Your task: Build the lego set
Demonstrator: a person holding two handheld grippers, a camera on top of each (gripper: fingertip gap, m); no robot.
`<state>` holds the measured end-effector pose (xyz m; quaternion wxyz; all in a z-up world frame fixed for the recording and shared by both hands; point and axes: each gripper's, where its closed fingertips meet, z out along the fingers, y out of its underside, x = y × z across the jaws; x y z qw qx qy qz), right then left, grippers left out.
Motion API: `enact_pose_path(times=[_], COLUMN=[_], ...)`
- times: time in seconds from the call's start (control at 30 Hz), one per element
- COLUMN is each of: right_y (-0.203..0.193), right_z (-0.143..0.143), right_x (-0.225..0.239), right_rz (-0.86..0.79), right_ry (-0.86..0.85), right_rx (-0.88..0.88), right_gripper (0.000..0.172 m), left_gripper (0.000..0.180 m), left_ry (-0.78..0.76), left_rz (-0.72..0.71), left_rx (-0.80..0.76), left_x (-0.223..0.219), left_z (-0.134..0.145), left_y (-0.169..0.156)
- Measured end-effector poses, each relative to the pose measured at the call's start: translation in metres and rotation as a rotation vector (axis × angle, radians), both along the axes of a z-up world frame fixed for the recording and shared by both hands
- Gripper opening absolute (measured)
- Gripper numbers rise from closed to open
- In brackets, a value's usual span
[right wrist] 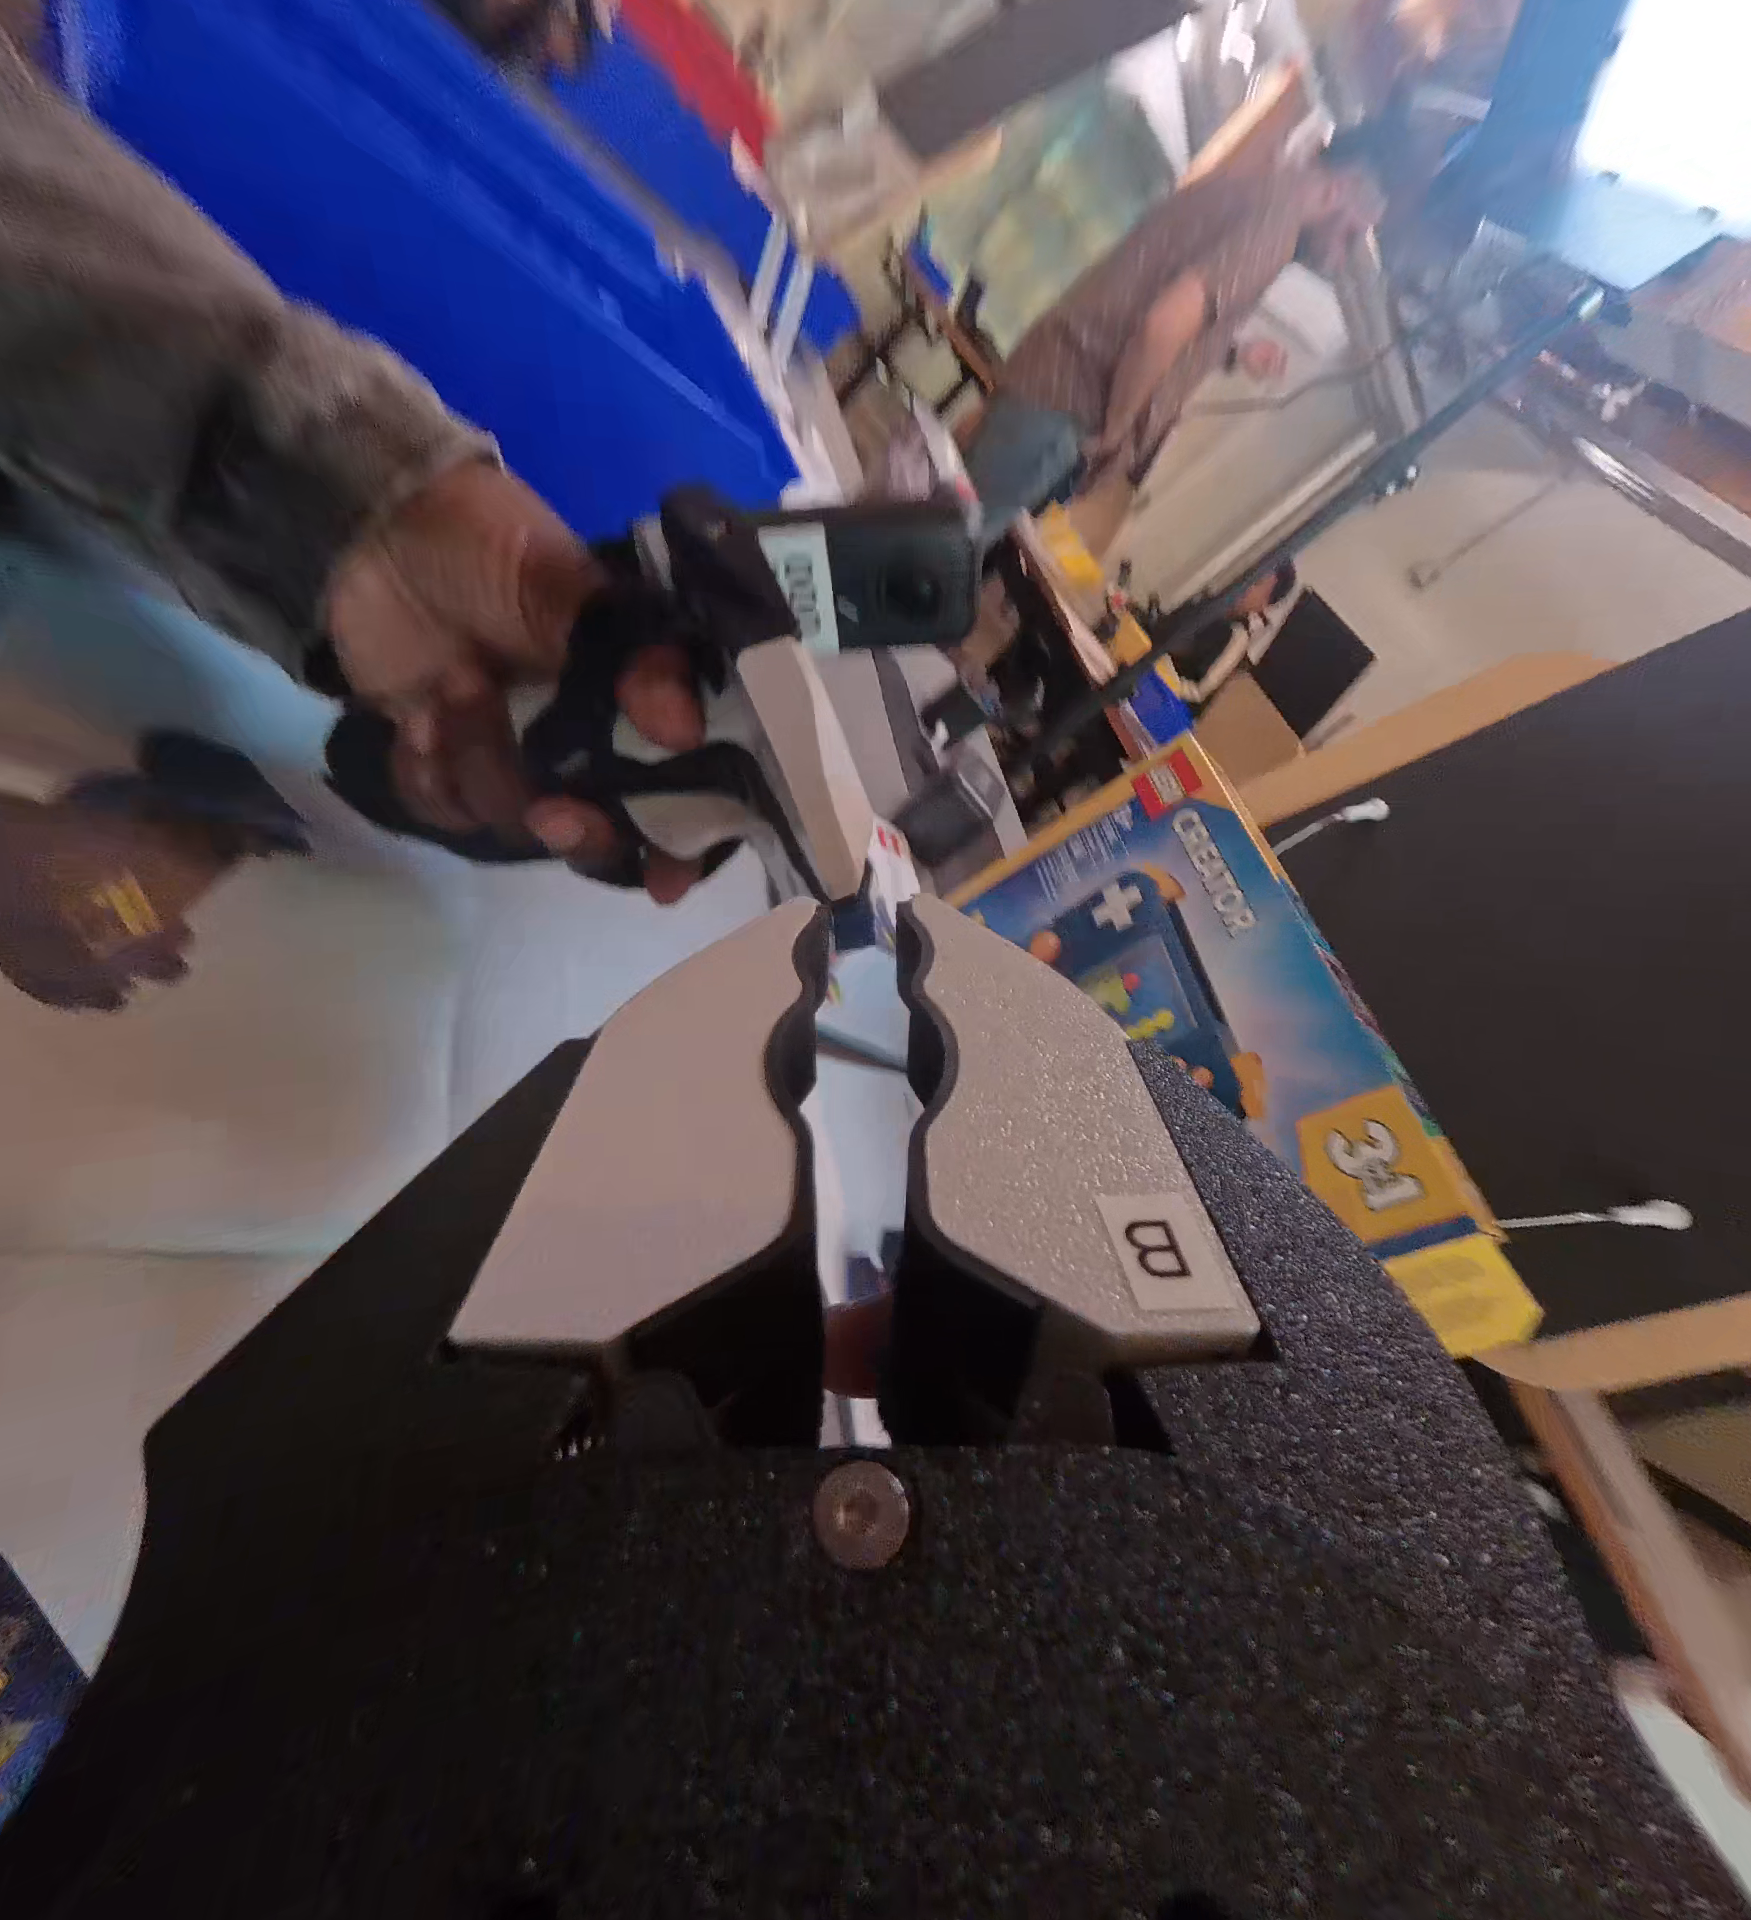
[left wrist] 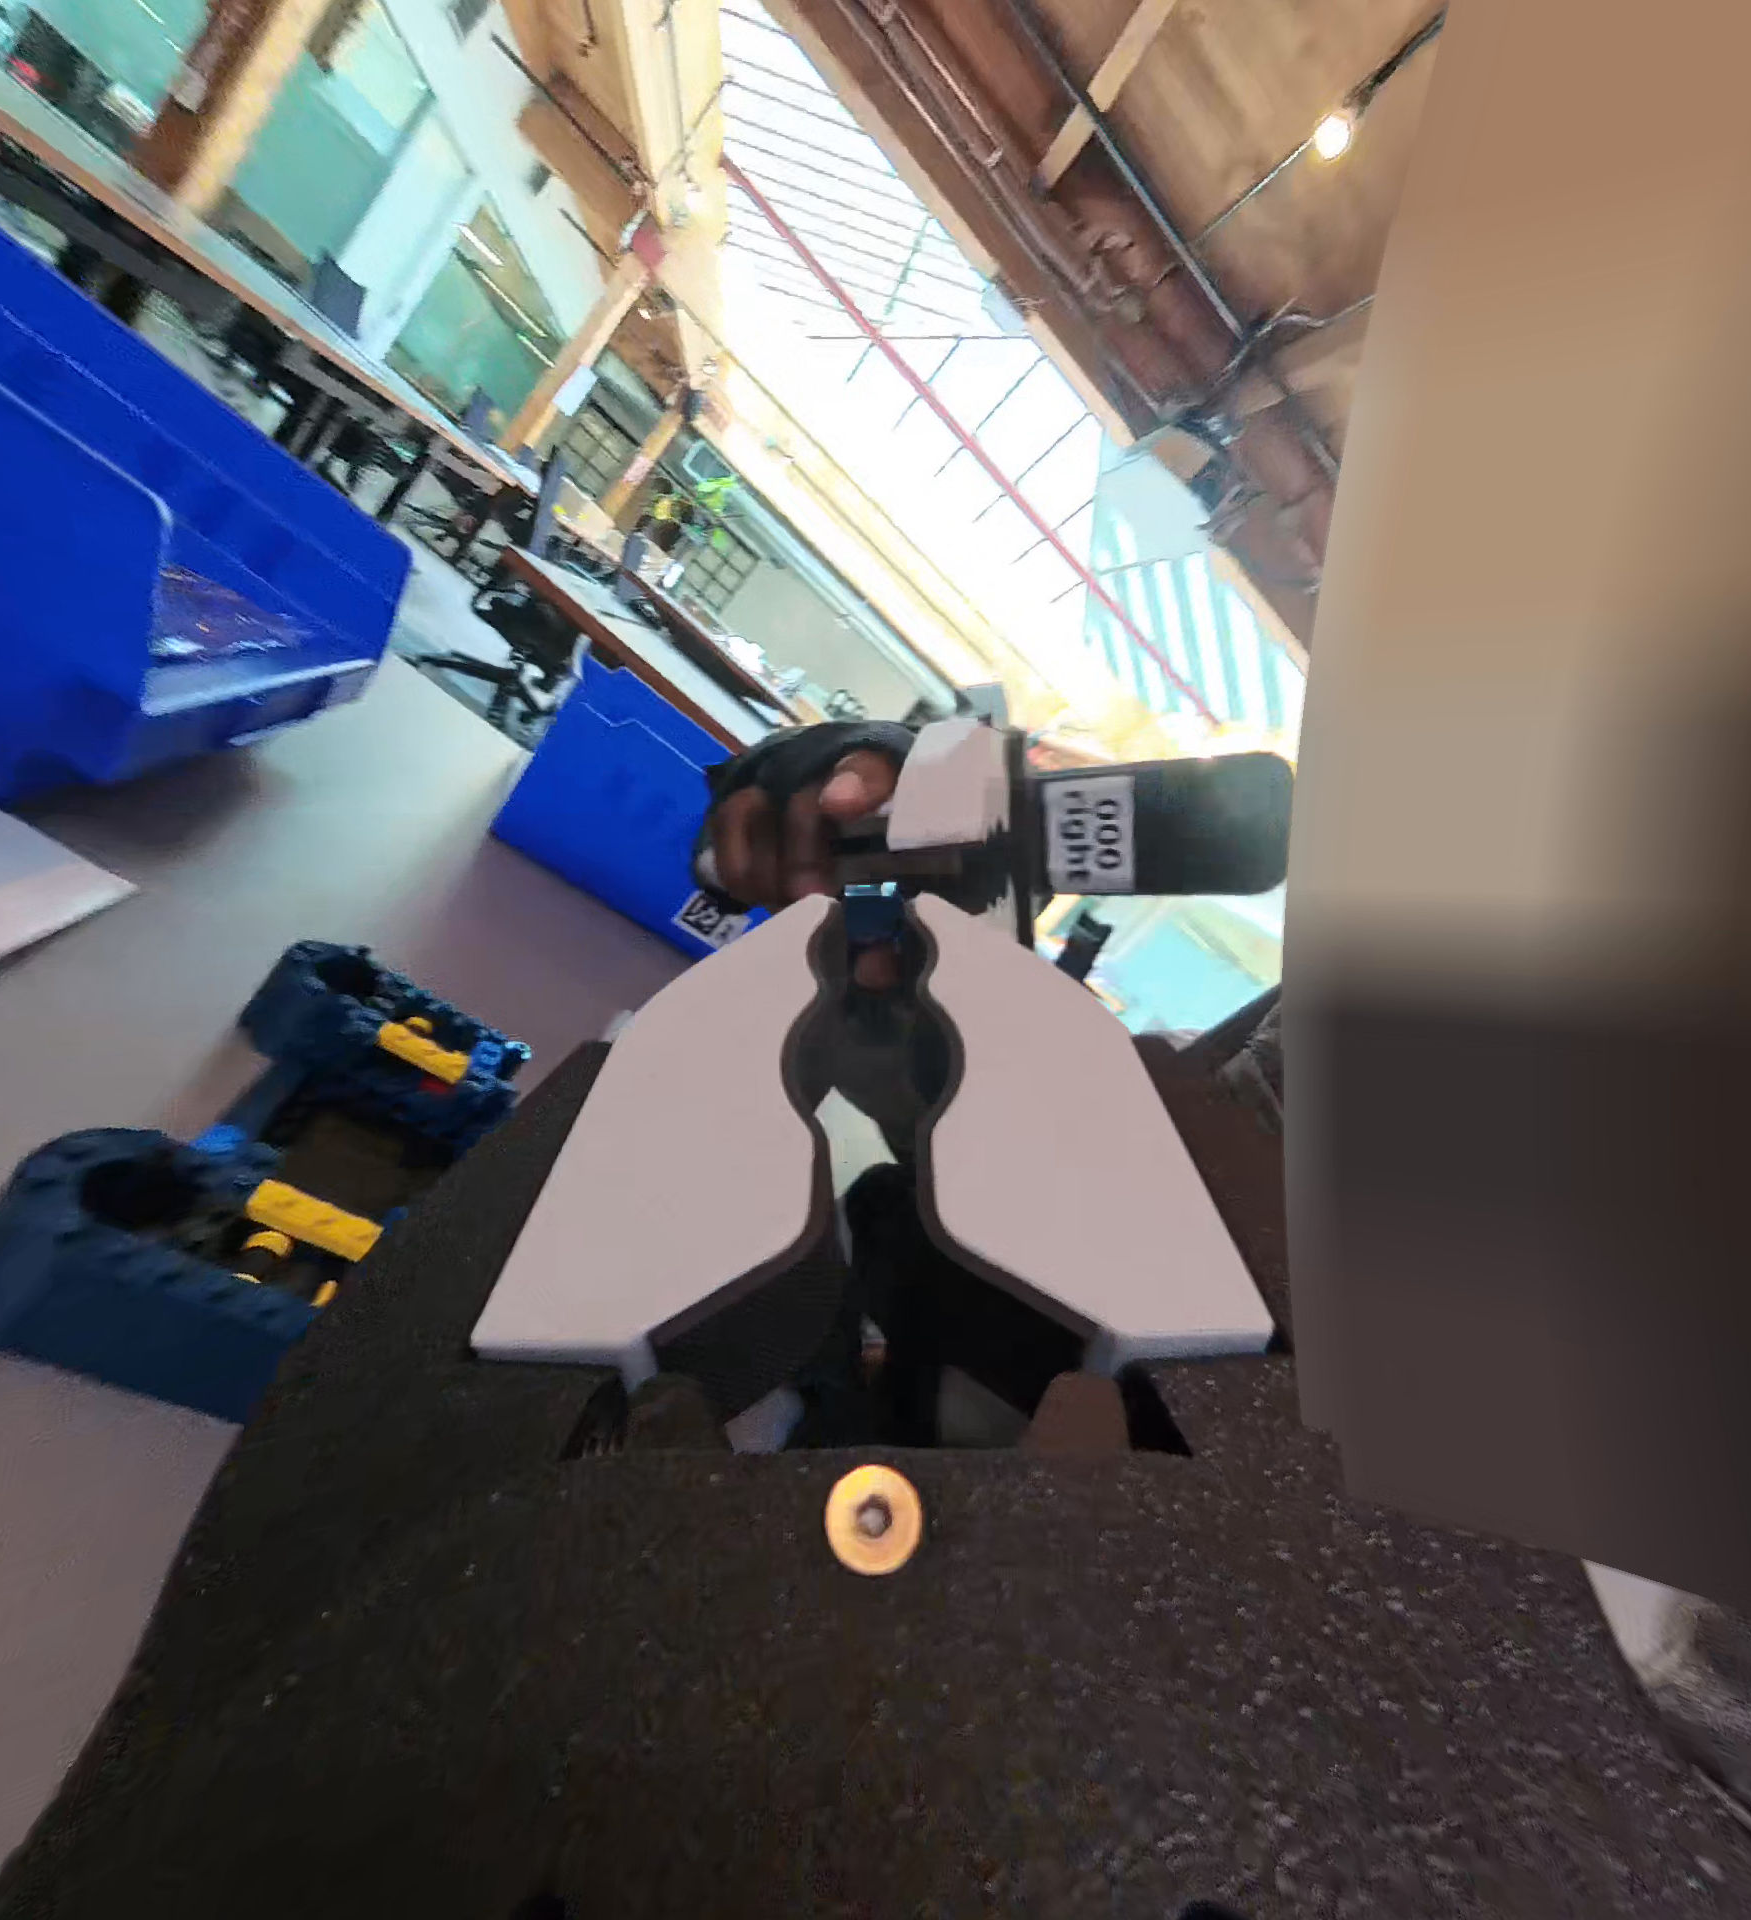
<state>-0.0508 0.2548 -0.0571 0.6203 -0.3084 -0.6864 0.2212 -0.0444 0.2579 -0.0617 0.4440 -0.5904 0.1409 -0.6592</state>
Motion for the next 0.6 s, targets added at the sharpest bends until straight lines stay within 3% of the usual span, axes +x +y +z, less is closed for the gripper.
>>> enact_pose_path(times=[0.3,0.5,0.6], right_y=[0.0067,0.0094,0.0106], right_z=[-0.0083,-0.0103,-0.0107], right_x=[-0.0079,-0.0082,-0.0068], right_rz=[-0.145,-0.166,-0.143], right_ry=[-0.111,-0.129,-0.107], right_rx=[0.21,0.236,0.164], right_gripper=[0.008,0.007,0.007], left_gripper=[0.009,0.009,0.009], left_ry=[0.103,0.142,0.123], left_rz=[0.091,0.113,0.1], left_rx=[0.034,0.042,0.037], left_x=[-0.002,-0.0025,-0.0019], left_z=[-0.0041,-0.0066,-0.0068], left_y=[0.0055,0.0075,0.008])
